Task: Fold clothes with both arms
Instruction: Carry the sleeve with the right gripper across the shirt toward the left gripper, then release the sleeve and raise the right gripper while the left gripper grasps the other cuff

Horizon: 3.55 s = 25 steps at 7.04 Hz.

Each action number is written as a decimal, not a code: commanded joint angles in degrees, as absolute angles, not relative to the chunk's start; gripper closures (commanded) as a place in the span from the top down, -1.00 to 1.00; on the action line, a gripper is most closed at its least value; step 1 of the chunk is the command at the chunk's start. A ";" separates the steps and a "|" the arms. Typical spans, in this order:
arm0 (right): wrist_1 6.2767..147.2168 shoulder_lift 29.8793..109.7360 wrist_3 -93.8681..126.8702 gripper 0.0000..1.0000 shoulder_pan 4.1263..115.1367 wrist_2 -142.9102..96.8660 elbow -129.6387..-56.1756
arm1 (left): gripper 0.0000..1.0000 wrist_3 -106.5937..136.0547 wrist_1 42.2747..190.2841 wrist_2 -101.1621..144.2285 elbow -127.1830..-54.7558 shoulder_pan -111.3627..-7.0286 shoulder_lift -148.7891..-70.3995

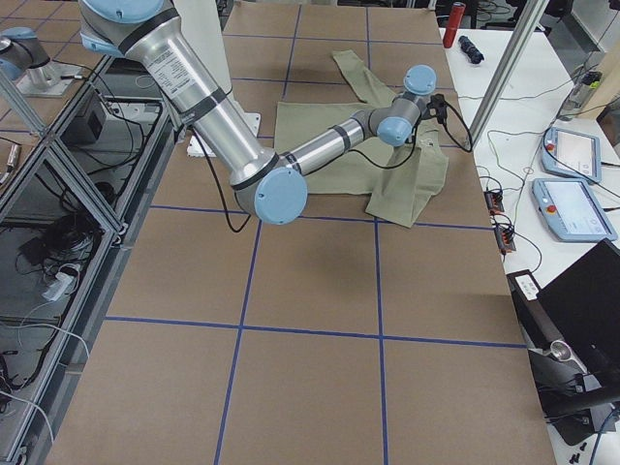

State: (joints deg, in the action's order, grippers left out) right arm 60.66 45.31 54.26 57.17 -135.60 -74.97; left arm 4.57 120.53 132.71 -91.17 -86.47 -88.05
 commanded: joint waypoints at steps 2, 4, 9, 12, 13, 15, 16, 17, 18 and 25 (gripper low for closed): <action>61.35 23.62 54.32 -1.00 48.99 -127.58 -60.43 | 1.00 4.57 120.50 132.71 -91.23 -86.48 -87.80; 61.26 19.42 54.23 -1.00 38.28 -113.62 -55.90 | 1.00 4.57 120.50 132.80 -91.23 -86.48 -87.45; 60.82 16.29 53.79 -1.00 33.66 -105.05 -45.57 | 1.00 4.57 120.59 135.88 -90.88 -86.57 -87.01; 47.12 12.84 55.01 0.98 32.96 -93.20 -40.69 | 1.00 4.57 120.67 135.70 -90.18 -86.48 -87.45; 47.11 12.83 55.02 0.99 31.57 -91.08 -40.61 | 1.00 4.57 120.67 135.79 -90.09 -86.48 -87.28; 47.11 12.48 55.63 0.99 30.76 -90.79 -40.61 | 1.00 4.57 120.59 135.70 -90.09 -86.48 -87.01; 47.20 12.57 57.11 0.99 30.67 -91.23 -40.61 | 1.00 4.92 120.59 135.88 -89.30 -86.48 -87.10; 47.46 13.35 59.57 0.99 30.59 -91.67 -41.13 | 1.00 11.36 121.46 135.53 -88.95 -86.40 -87.36; 51.38 15.62 60.72 0.99 30.76 -93.85 -45.74 | 1.00 15.17 123.90 135.61 -89.03 -85.87 -87.10; 101.04 36.23 58.89 1.00 42.52 -113.45 -89.03 | 1.00 65.39 148.10 112.39 -90.70 -56.82 -81.84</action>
State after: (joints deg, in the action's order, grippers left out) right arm 96.23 28.31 59.76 40.11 -110.96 -78.84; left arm 63.28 148.04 119.75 -90.61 -61.65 -83.12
